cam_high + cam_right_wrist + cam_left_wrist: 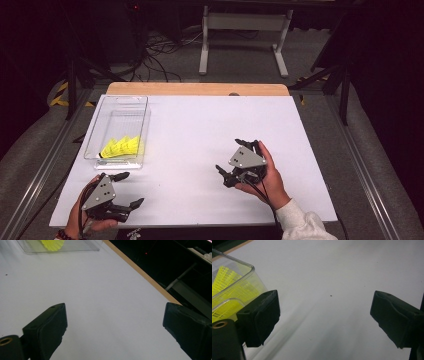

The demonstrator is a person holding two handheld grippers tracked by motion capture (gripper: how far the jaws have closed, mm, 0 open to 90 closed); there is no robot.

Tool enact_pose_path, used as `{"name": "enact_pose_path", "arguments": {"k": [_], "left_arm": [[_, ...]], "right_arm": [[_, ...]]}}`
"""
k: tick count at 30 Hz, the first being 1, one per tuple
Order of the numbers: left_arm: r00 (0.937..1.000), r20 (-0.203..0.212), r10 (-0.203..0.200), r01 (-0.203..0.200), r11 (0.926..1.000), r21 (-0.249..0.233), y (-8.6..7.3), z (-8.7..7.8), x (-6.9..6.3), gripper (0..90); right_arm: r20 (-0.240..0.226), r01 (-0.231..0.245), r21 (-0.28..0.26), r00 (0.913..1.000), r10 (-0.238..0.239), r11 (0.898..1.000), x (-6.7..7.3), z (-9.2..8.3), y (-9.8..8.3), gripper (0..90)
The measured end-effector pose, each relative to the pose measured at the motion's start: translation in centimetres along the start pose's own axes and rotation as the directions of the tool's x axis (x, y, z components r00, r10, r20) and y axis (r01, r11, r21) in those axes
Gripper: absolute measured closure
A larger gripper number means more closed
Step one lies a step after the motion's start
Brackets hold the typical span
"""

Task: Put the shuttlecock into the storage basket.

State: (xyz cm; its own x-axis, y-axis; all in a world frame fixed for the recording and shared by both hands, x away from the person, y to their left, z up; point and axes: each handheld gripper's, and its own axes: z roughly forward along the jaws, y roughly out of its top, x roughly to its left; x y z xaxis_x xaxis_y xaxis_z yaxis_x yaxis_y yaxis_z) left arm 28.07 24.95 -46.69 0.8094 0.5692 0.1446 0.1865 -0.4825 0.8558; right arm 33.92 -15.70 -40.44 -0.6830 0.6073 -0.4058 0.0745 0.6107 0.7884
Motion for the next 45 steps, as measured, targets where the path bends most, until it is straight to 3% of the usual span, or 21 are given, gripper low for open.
{"name": "enact_pose_path", "arguments": {"k": [12,45], "left_arm": [[1.0000,-0.003,0.001,-0.001,1.0000,-0.002,0.0,-0.1,0.0,10.0],[1.0000,-0.006,-0.002,0.002,1.0000,-0.010,0.0,-0.3,-0.2,10.0]], "right_arm": [[0.006,0.011,0.005,0.9999,-0.011,1.000,0.1,-0.9,-1.0,6.4],[0.030,-0.031,0.023,0.9991,0.030,0.999,-0.9,-3.3,-4.9,6.2]]}}
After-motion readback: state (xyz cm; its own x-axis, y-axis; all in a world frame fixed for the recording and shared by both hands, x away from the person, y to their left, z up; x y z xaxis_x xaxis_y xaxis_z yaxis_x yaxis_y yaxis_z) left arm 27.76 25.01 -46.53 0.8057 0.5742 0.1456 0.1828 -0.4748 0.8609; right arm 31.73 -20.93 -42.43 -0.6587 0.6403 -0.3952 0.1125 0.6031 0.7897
